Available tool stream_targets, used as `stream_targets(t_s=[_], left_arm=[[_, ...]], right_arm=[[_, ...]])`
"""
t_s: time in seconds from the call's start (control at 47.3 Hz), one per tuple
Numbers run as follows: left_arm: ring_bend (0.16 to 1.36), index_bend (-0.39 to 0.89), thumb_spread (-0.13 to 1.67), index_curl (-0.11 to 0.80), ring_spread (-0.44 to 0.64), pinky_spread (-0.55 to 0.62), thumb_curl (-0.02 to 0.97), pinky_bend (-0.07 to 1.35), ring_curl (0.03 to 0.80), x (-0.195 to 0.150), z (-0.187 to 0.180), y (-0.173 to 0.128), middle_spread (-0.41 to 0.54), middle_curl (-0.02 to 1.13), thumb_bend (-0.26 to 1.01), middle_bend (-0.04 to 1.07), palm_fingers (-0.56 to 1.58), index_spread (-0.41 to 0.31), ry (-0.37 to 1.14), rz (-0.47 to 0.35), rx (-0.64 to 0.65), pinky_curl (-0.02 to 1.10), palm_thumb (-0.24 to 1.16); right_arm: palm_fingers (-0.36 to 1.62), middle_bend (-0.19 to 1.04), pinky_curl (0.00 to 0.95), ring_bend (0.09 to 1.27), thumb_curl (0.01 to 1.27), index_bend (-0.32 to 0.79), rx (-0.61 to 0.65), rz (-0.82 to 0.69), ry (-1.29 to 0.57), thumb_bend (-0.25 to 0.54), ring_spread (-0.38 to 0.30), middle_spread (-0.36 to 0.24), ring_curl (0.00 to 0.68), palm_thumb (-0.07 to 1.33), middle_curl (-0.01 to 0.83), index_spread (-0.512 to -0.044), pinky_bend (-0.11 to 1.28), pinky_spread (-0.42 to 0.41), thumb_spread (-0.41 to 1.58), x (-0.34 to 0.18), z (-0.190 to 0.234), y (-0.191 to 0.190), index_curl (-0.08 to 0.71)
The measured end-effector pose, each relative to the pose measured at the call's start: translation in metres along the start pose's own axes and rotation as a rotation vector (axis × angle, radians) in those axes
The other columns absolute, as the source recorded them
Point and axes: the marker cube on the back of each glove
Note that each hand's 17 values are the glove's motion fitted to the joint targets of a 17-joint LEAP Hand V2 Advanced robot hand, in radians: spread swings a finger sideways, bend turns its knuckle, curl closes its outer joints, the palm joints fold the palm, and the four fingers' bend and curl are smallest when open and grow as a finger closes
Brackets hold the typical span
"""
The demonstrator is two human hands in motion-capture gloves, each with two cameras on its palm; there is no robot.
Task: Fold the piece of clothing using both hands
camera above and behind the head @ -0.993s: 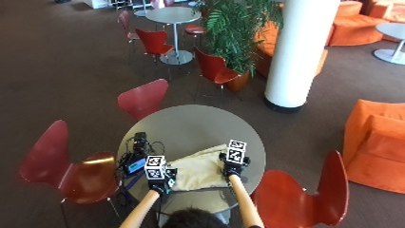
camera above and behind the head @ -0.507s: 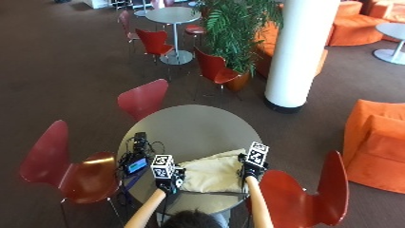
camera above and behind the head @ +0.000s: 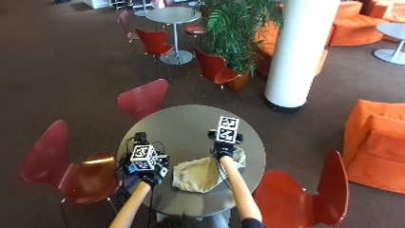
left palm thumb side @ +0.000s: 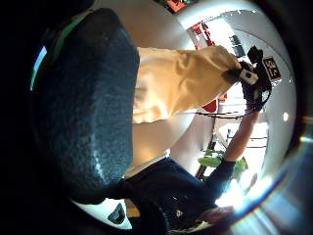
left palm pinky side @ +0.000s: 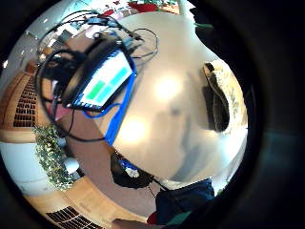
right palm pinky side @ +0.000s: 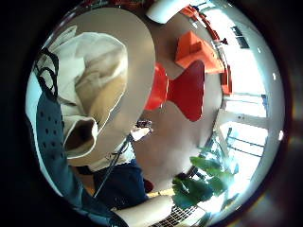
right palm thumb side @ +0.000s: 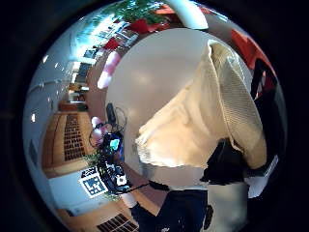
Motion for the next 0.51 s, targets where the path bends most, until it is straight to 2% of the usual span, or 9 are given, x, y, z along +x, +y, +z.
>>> stream_targets(t_s=[0.042,0.127,0.19,0.317,0.444,0.486,0.507], left_arm=[[0.48,0.19,1.47,0.406,0.21,0.15,0.204,0.35,0.332,-0.007,-0.004,0.003,0.018,0.26,-0.01,0.15,0.34,-0.086,0.003,-0.008,0.010,0.35,0.11],[0.48,0.18,1.48,0.406,0.21,0.15,0.200,0.34,0.330,-0.020,-0.010,0.011,0.016,0.26,0.00,0.15,0.35,-0.087,0.013,-0.025,0.027,0.35,0.11],[0.48,0.19,1.48,0.409,0.20,0.15,0.196,0.33,0.327,-0.030,-0.017,0.022,0.011,0.26,-0.01,0.14,0.35,-0.088,0.021,-0.040,0.037,0.35,0.10],[0.47,0.19,1.49,0.413,0.20,0.15,0.191,0.33,0.321,-0.054,-0.020,0.037,0.007,0.26,0.00,0.14,0.37,-0.088,0.024,-0.081,0.036,0.35,0.09],[0.47,0.19,1.50,0.417,0.20,0.14,0.184,0.32,0.318,-0.067,-0.024,0.054,0.006,0.26,0.00,0.14,0.38,-0.092,0.040,-0.098,0.018,0.35,0.08],[0.47,0.19,1.50,0.417,0.20,0.14,0.183,0.32,0.317,-0.071,-0.024,0.058,0.005,0.26,0.00,0.14,0.38,-0.092,0.039,-0.106,0.011,0.35,0.08],[0.47,0.19,1.50,0.418,0.20,0.14,0.182,0.32,0.316,-0.073,-0.024,0.059,0.005,0.25,0.00,0.14,0.38,-0.093,0.037,-0.109,0.009,0.35,0.08]], right_arm=[[1.34,0.41,0.426,0.63,0.73,0.23,0.112,-0.030,0.020,-0.035,-0.243,-0.219,0.487,0.98,0.547,-0.277,0.58,-0.339,0.28,-0.020,0.005,-0.014,0.480],[1.35,0.42,0.428,0.63,0.74,0.23,0.145,-0.095,0.068,-0.036,-0.243,-0.223,0.488,0.98,0.551,-0.280,0.58,-0.341,0.26,-0.063,0.008,-0.001,0.491],[1.34,0.42,0.430,0.64,0.74,0.24,0.131,-0.144,0.104,-0.035,-0.244,-0.225,0.491,0.98,0.552,-0.281,0.58,-0.343,0.24,-0.104,0.022,0.014,0.497],[1.35,0.43,0.434,0.64,0.75,0.24,0.062,-0.247,0.143,-0.037,-0.250,-0.228,0.492,0.97,0.554,-0.283,0.58,-0.342,0.22,-0.176,0.076,0.041,0.507],[1.34,0.43,0.438,0.65,0.75,0.21,-0.030,-0.361,0.172,-0.036,-0.252,-0.230,0.496,0.97,0.554,-0.288,0.58,-0.348,0.22,-0.196,0.089,0.100,0.509],[1.32,0.43,0.439,0.67,0.75,0.17,-0.035,-0.376,0.149,-0.042,-0.252,-0.228,0.498,0.96,0.552,-0.286,0.60,-0.353,0.24,-0.199,0.093,0.104,0.498],[1.29,0.41,0.448,0.69,0.74,0.11,-0.031,-0.384,0.131,-0.056,-0.255,-0.230,0.502,0.94,0.545,-0.281,0.63,-0.359,0.30,-0.200,0.093,0.106,0.479]])
